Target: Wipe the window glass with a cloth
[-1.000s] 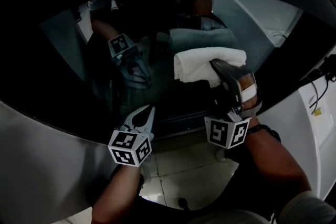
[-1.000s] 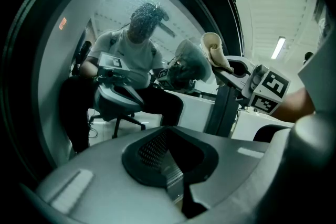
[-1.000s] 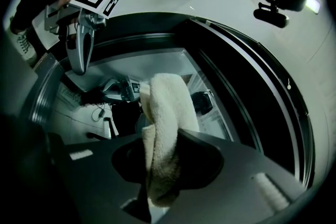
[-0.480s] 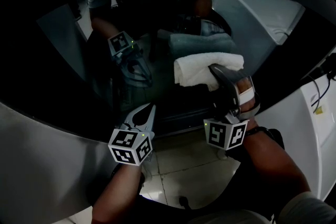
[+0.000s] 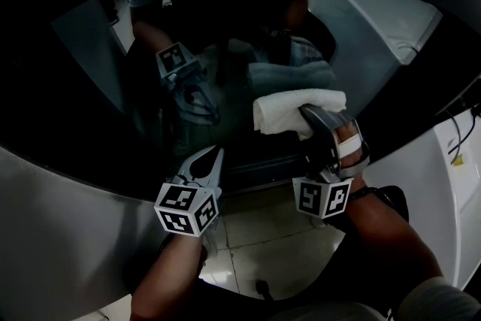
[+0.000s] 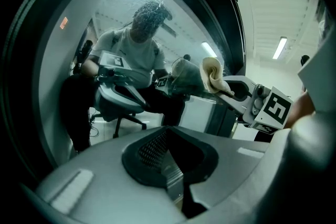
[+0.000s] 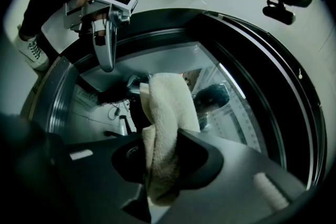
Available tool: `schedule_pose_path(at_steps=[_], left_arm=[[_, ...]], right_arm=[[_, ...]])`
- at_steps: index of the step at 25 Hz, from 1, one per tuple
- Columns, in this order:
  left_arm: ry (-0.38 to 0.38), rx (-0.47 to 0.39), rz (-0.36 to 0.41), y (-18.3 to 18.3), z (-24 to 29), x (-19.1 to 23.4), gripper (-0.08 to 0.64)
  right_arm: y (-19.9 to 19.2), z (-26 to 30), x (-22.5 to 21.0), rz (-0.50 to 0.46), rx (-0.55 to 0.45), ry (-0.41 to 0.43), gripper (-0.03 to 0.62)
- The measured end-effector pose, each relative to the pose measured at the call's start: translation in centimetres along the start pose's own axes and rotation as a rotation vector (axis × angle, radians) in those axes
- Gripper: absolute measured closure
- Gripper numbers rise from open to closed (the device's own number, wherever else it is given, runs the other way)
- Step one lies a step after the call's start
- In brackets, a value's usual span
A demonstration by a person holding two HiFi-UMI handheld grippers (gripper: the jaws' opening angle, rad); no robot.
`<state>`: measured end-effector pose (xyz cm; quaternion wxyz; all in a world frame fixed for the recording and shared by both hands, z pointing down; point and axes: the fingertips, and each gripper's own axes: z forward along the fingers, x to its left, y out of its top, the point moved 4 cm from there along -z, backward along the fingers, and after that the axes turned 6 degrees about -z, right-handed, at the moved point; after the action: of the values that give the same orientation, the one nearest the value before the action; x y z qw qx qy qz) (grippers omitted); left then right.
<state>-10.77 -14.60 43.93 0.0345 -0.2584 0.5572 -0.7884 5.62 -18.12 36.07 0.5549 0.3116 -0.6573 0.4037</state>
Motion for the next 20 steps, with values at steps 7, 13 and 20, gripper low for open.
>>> schedule_pose_path(at_steps=[7, 13, 20], left_arm=[[-0.002, 0.015, -0.005, 0.2, 0.2, 0.3, 0.543], [-0.001, 0.018, 0.000, 0.0, 0.3, 0.4, 0.543], [0.003, 0.027, 0.002, 0.0, 0.3, 0.6, 0.543]], right_arm=[[0.2, 0.4, 0.4, 0.010, 0.004, 0.015, 0.506], [0.1, 0.2, 1.7, 0.007, 0.009, 0.036, 0.506], [0.1, 0.2, 3.1, 0.003, 0.016, 0.069, 0.506]])
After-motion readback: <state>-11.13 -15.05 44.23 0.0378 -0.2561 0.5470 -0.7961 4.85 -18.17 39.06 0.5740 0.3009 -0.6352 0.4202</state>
